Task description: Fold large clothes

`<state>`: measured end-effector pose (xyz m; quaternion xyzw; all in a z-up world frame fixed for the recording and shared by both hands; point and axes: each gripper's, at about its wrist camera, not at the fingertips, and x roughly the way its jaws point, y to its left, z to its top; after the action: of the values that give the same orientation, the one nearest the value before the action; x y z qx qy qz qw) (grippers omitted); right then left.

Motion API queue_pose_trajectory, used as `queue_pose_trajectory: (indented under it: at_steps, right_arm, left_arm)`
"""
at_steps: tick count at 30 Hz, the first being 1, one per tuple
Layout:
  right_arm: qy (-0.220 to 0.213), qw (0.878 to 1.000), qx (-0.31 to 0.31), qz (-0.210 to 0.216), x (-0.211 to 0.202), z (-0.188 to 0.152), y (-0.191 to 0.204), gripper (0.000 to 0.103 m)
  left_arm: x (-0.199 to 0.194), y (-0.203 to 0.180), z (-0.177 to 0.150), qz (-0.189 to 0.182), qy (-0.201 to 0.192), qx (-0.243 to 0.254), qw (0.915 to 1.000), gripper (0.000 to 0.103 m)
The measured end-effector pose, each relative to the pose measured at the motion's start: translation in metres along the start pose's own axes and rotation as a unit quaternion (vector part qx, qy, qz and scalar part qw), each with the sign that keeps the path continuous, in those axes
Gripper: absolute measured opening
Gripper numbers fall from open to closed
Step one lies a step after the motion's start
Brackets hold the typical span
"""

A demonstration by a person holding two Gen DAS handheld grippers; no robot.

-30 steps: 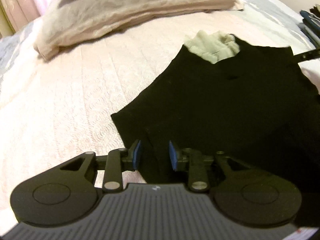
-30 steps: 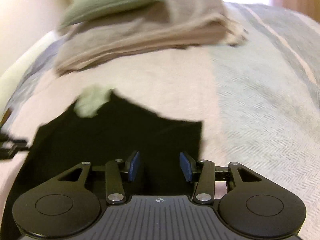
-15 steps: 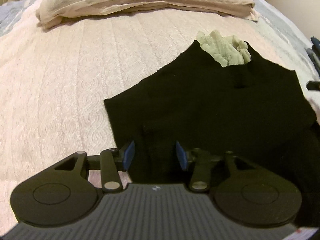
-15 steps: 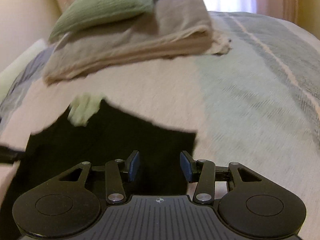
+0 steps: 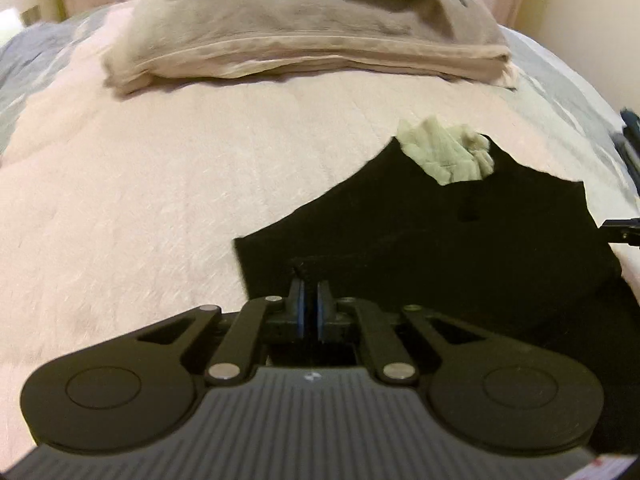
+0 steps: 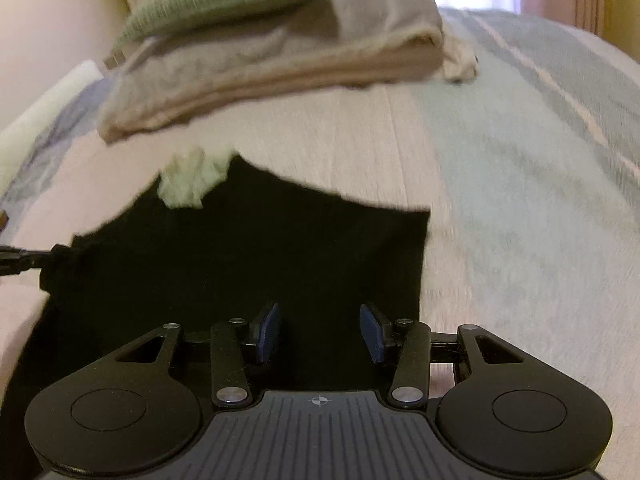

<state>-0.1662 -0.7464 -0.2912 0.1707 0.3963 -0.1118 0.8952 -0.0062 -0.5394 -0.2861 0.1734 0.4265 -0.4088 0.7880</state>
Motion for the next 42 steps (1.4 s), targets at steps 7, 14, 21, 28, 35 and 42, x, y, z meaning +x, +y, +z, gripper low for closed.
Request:
queue_pose_trajectory:
  at_steps: [7, 14, 21, 28, 35, 42]
  right_arm:
    - [-0.003, 1.000, 0.017, -0.008, 0.041, 0.017, -0.027, 0.042]
    - [-0.012, 1.000, 0.023, -0.007, 0.041, 0.030, -0.033, 0.042]
    - [-0.005, 0.999, 0.036, -0.016, 0.032, 0.020, -0.037, 0.042]
    - [0.017, 0.999, 0.034, 0.038, 0.013, -0.013, -0.012, 0.042]
    - [0.015, 0.998, 0.061, 0.025, -0.037, -0.039, -0.014, 0.043]
    - [0.128, 0.990, 0.047, 0.038, -0.065, -0.089, -0.002, 0.045]
  left_arm:
    - [0.021, 0.006, -0.030, 0.017, 0.039, -0.018, 0.9989, 0.004]
    - [0.015, 0.015, -0.035, 0.033, 0.048, -0.038, 0.9975, 0.000]
    - [0.005, 0.030, -0.025, 0.049, 0.036, -0.047, 0.9970, 0.000]
    - [0.021, 0.003, -0.024, -0.024, 0.052, -0.008, 0.9983, 0.005]
    - [-0.008, -0.003, -0.033, 0.026, 0.046, 0.006, 0.9986, 0.007]
    - [-0.062, -0.033, -0.086, 0.040, 0.093, -0.013, 0.9948, 0.008]
